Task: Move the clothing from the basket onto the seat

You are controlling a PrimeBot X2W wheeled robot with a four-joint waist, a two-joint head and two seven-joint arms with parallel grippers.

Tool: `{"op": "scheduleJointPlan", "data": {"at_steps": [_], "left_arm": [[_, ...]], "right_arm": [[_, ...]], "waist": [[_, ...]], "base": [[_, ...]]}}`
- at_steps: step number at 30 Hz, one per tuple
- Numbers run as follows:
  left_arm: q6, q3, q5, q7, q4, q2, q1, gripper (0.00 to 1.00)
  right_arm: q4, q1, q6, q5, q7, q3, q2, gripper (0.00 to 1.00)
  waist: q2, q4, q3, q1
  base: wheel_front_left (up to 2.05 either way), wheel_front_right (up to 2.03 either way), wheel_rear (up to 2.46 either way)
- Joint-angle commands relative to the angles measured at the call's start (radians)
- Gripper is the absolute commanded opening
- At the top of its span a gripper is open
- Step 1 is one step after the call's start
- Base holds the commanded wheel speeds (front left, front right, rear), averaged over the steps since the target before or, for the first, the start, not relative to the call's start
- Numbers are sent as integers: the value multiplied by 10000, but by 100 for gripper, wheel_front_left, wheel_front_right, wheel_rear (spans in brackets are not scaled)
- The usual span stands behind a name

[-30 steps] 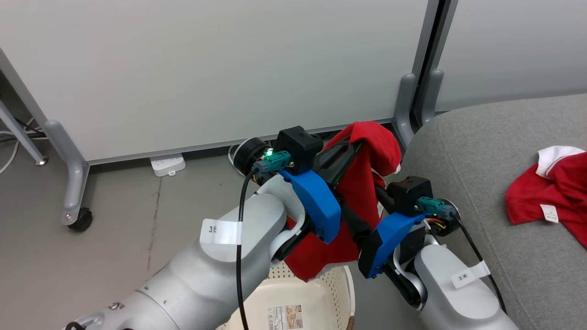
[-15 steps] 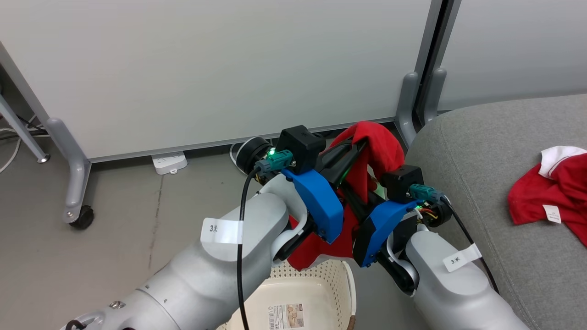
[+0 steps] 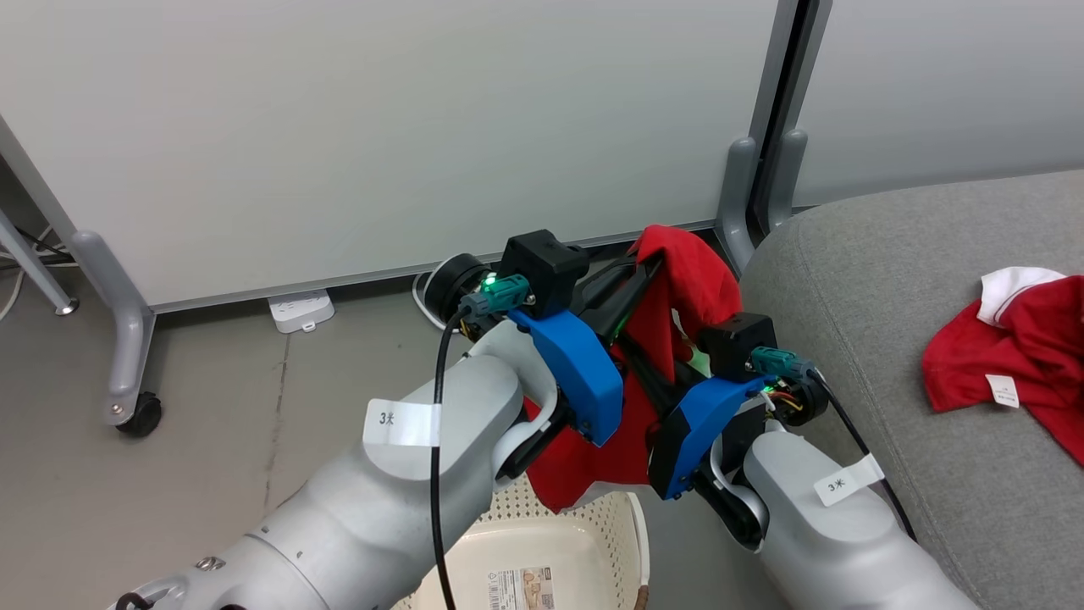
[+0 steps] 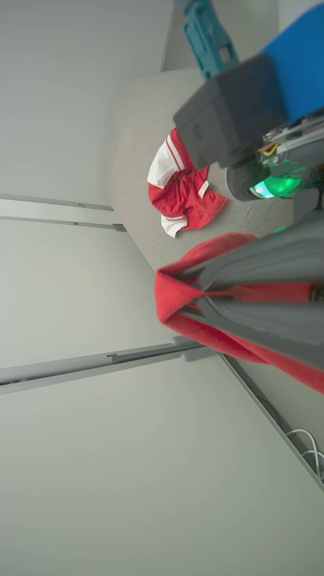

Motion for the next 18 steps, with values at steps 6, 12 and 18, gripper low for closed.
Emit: {"op": "scheduleJointPlan", "data": {"at_steps": [6, 12, 18], "left_arm": [[-26, 70, -24, -50, 30, 31, 54, 0], [-26, 49, -7, -51, 46, 30, 74, 0], [-26, -20, -94, -51, 83, 47, 103, 0]], "right_arm": [[231, -265, 3, 177, -128, 253, -12, 0], [399, -383, 1, 325, -192, 440, -12, 0], [511, -419, 1, 456, -237, 583, -12, 0]], "waist": [[0, -52, -29, -1], [0, -76, -23, -1], [0, -93, -16, -1]], "base": [[0, 0, 0], [0, 0, 0], [0, 0, 0]]}}
